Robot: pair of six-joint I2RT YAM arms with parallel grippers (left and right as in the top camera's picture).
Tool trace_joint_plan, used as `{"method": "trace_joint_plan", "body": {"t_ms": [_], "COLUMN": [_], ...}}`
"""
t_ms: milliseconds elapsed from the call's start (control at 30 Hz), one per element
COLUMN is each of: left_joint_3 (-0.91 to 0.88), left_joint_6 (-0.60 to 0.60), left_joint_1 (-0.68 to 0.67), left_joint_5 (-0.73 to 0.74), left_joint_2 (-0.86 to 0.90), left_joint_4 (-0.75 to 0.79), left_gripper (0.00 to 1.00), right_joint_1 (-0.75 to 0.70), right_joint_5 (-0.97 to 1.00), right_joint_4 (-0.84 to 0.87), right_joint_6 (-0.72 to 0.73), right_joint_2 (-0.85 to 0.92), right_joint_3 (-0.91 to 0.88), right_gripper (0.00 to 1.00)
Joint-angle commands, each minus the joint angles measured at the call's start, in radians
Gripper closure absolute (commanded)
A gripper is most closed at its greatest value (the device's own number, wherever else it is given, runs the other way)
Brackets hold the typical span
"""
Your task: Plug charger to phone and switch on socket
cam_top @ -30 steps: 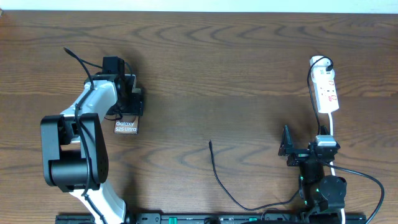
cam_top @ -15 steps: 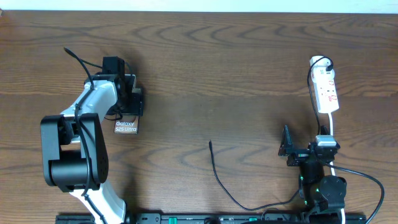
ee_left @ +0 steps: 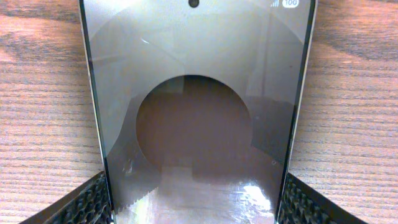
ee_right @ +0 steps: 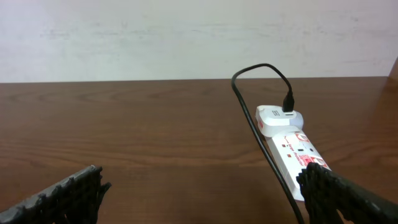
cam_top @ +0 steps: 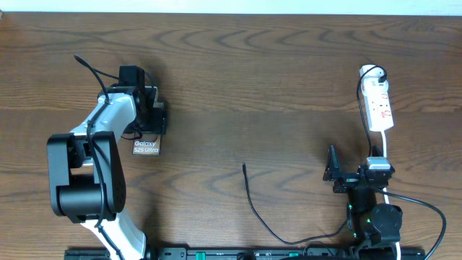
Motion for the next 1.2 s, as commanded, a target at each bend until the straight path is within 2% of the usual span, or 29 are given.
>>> {"method": "trace_joint_plan", "body": {"t_ms": [0,300,467,733,1033,1167], "left_joint_3": [-0.032,-0.006,-0.006,-0.006,-0.006,-0.006], "left_joint_6": [0.013,0.009,0.008,-0.111,-0.301,-0.423], "left_joint_1": [-0.002,-0.002,-0.002,-0.002,-0.002,-0.002], "left_joint_5": [-0.024,-0.011,0.066,0.179,0.509,0.663], "left_joint_2": [0.026,-0.071,-0.168,-0.285,-0.294,-0.294], "left_joint_4": [0.004,-0.008,-0.015,-0.033,-0.068,-0.067], "left_gripper": [0.92,0.92,0.92,0.92,0.93,0.92], "right_joint_1": [-0.005,-0.005,-0.005,-0.005,-0.005,-0.005], "right_joint_5": [-0.002,-0.002,-0.002,-0.002,-0.002,-0.002], "right_joint_4": [-0.003,-0.003,-0.003,-0.003,-0.003,-0.003], "right_joint_6": [0.013,0.013,0.013,0.013,0.013,0.013], "right_joint_2": [-0.002,-0.002,-0.002,-0.002,-0.002,-0.002], "right_joint_3": [-0.002,-0.002,-0.002,-0.002,-0.002,-0.002], "right_gripper": [0.01,0.01,0.01,0.01,0.01,0.01]}}
